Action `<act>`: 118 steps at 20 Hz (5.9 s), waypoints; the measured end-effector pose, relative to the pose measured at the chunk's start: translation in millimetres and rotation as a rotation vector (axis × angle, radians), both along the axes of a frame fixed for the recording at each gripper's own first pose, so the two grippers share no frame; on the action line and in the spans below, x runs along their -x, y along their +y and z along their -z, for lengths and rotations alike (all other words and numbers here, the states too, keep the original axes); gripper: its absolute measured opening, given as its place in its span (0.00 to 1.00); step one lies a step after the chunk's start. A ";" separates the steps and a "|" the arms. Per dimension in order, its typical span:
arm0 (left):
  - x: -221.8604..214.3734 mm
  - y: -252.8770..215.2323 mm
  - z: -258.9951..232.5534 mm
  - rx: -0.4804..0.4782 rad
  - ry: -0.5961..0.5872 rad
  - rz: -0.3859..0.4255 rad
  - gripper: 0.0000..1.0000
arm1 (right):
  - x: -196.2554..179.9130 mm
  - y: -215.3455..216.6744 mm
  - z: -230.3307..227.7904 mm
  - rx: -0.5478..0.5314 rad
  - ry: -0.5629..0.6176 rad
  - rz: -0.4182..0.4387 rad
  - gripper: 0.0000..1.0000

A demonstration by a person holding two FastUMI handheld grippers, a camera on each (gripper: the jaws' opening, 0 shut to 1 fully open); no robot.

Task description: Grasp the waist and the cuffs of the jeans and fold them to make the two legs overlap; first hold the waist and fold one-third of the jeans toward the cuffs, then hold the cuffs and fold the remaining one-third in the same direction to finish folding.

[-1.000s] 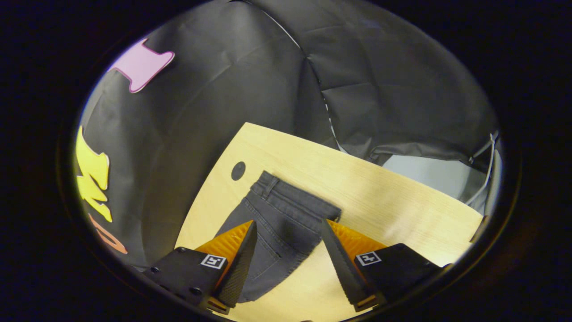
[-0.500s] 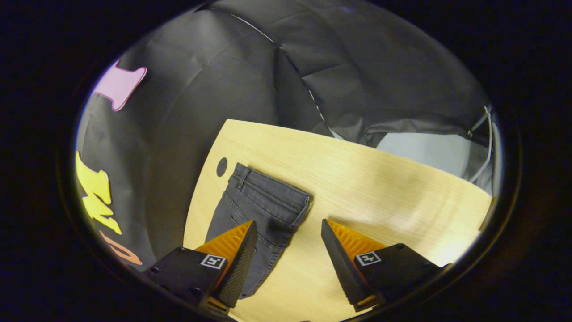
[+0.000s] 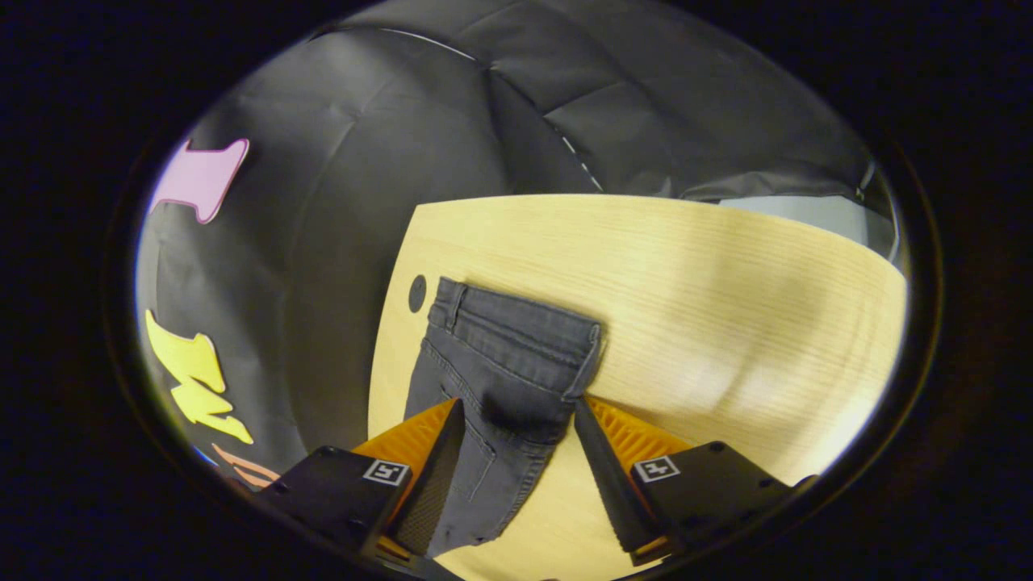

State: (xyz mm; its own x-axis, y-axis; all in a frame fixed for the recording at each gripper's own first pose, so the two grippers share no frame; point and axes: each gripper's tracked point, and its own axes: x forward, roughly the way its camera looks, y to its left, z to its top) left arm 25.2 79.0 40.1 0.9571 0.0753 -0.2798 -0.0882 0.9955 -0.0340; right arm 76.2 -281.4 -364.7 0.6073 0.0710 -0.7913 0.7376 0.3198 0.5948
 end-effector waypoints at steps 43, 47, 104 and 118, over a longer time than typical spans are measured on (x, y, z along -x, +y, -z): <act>71.7 57.5 -5.4 0.017 0.108 -0.151 0.99 | 13.9 179.9 -186.3 1.057 -0.546 -0.893 0.01; 86.8 75.6 -6.5 -0.006 0.126 -0.202 0.99 | 39.3 179.4 -192.6 1.032 -0.592 -0.932 0.01; 55.9 218.4 262.3 0.778 0.327 -0.512 0.99 | -2.8 316.0 -413.0 1.086 -1.078 -0.673 0.93; 24.6 262.1 361.1 1.190 0.354 -0.729 0.97 | 50.6 176.5 -558.8 1.173 -1.187 -0.120 0.98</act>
